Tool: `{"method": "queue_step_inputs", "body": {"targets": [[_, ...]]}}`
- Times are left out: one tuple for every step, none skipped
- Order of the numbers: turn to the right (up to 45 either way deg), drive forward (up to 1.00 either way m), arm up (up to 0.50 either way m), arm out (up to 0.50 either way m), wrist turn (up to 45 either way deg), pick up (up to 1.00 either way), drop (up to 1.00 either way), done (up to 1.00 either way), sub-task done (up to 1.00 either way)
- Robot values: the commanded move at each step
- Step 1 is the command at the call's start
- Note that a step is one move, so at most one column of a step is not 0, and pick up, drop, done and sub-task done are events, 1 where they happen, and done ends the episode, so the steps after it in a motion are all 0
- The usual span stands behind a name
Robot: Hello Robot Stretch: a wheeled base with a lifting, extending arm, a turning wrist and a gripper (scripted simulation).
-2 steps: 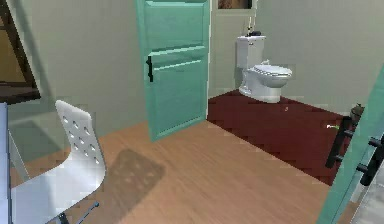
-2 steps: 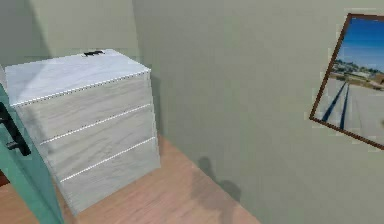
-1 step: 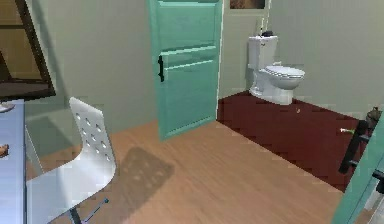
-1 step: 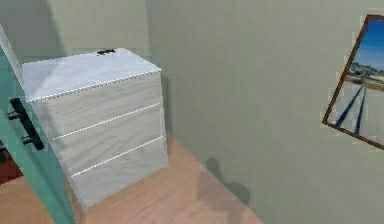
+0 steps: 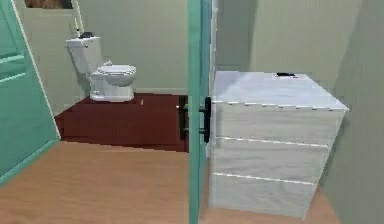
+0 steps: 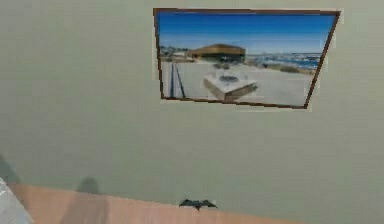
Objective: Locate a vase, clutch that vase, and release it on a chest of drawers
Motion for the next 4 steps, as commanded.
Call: {"method": "queue_step_inputs", "body": {"targets": [[45.0,0.0,0.0,0.0,0.0,0.0,0.0,0.0,0.0],[6.0,0.0,0.0,0.0,0.0,0.0,0.0,0.0,0.0],[0.0,0.2,0.0,0.0,0.0,0.0,0.0,0.0,0.0],[-45.0,0.0,0.0,0.0,0.0,0.0,0.0,0.0,0.0]]}}
